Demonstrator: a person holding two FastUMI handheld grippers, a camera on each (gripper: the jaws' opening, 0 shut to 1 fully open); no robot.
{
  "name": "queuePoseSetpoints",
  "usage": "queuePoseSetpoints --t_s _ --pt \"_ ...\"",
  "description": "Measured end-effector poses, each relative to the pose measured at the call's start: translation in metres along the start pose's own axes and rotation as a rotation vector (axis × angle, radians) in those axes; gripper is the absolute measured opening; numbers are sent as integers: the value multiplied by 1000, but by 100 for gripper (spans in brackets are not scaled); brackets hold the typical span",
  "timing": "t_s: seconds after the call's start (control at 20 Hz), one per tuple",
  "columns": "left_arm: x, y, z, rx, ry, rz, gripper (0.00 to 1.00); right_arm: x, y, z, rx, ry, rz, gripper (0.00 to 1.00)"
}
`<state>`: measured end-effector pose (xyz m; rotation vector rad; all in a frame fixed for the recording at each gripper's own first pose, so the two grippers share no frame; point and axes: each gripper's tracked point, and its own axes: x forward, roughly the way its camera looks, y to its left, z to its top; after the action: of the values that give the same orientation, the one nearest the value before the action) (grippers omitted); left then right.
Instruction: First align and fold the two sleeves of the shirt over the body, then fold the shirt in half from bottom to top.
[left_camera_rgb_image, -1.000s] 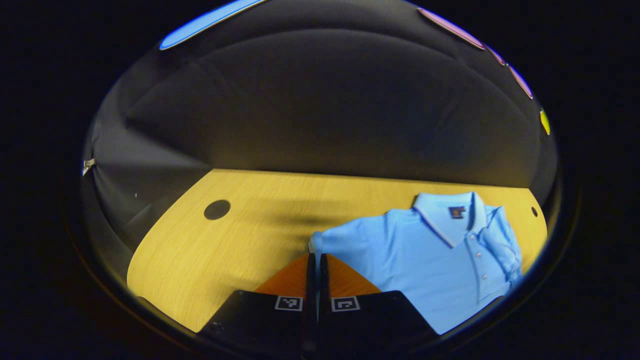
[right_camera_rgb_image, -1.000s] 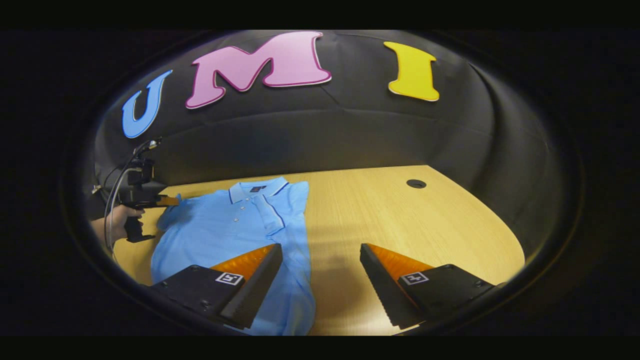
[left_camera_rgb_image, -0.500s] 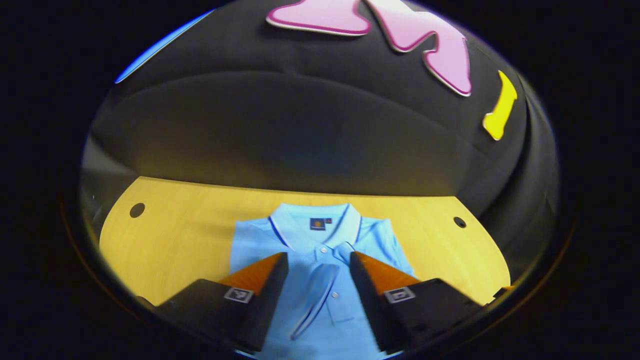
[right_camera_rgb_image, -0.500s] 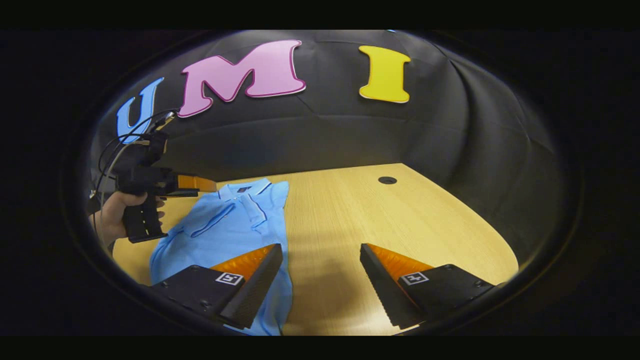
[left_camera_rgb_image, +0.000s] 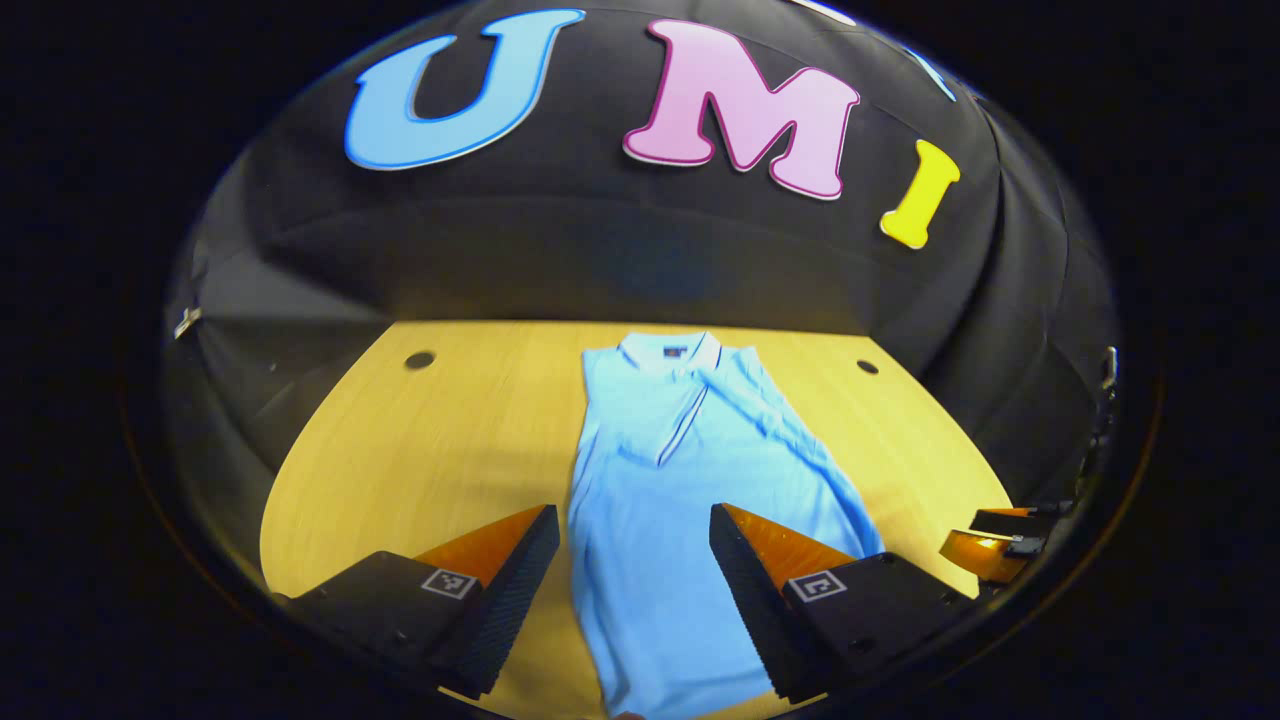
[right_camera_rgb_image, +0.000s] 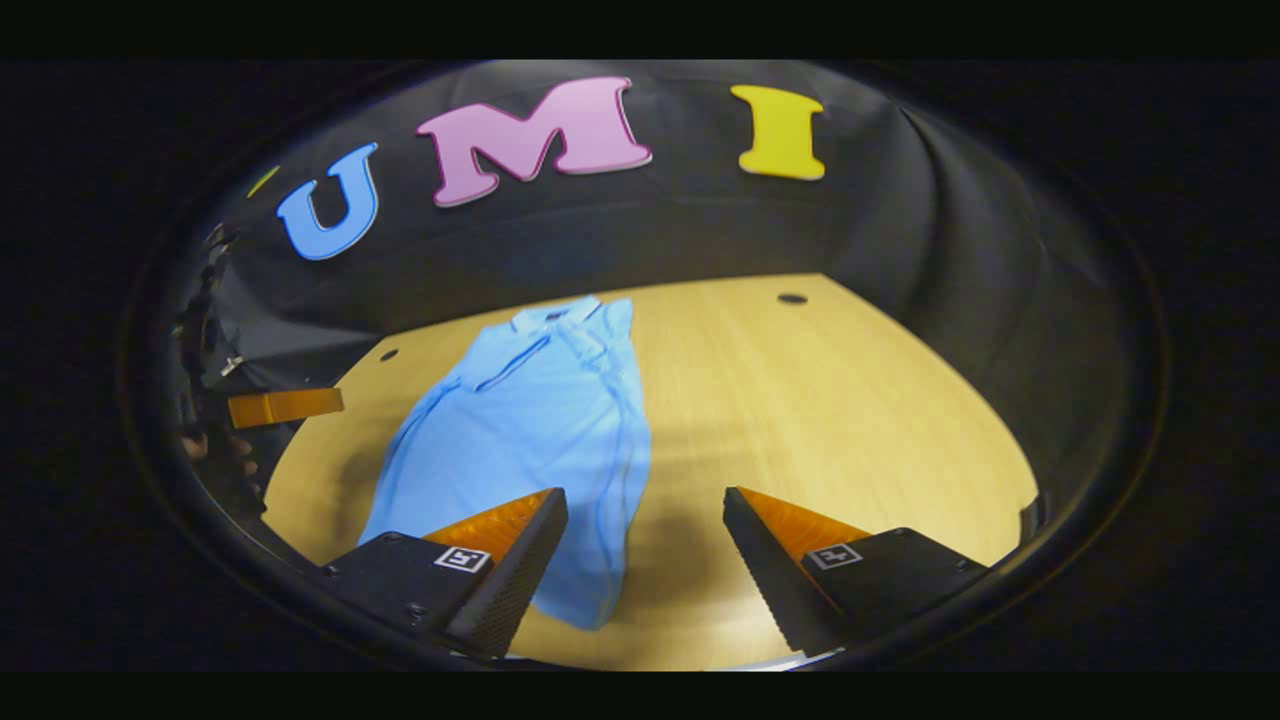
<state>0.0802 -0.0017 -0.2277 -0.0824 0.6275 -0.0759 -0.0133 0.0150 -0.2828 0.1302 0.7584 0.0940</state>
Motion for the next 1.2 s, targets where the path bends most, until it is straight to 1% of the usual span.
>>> queuePoseSetpoints --t_s 0.05,0.1,0.15,0.2,0.25,0.35,0.5,0.65,0.7,0.8,0.85,0.9,0.95,1.0,1.05,1.1,1.15,1.2 --pt "-18 6 -27 -28 23 14 97 -4 4 -19 7 47 6 98" --pt "-28 7 -51 -53 45 9 97 -8 5 -33 1 78 4 99" --pt "-34 4 -79 -83 84 -4 97 -9 6 -44 -13 107 -1 99" --pt "-37 4 -105 -110 130 1 97 -11 7 -55 -29 131 -7 98" --pt "-38 7 -126 -116 162 9 97 -12 9 -61 -44 148 -8 98" --pt "-41 9 -149 -83 187 25 97 -8 11 -70 -66 169 -14 98" --pt "-35 -1 -160 -60 213 8 98 6 18 -74 -69 186 -23 98" --pt "-20 1 -165 -72 234 41 97 20 30 -77 -45 201 -7 99" --pt "-15 -1 -166 -75 244 41 97 23 32 -83 -52 229 -8 99" --pt "-10 0 -167 -45 262 55 98 25 30 -97 -86 284 -27 98" --pt "-8 -2 -168 -20 271 56 98 29 28 -93 -121 261 -35 98" --pt "-7 -3 -169 5 281 63 98 29 31 -98 -151 282 -39 95" --pt "-6 -2 -172 33 288 76 98 29 30 -98 -196 280 -43 91" --pt "-7 -2 -174 69 297 98 98 27 31 -102 -237 294 -37 95" --pt "-8 -7 -175 89 290 92 97 29 35 -99 -240 291 -29 95" --pt "-6 -14 -175 91 285 77 97 30 36 -98 -235 290 -31 99" --pt "-6 -16 -174 99 276 80 88 32 35 -100 -230 297 -30 91" --pt "-5 -19 -177 94 281 77 84 32 36 -96 -232 291 -26 84"
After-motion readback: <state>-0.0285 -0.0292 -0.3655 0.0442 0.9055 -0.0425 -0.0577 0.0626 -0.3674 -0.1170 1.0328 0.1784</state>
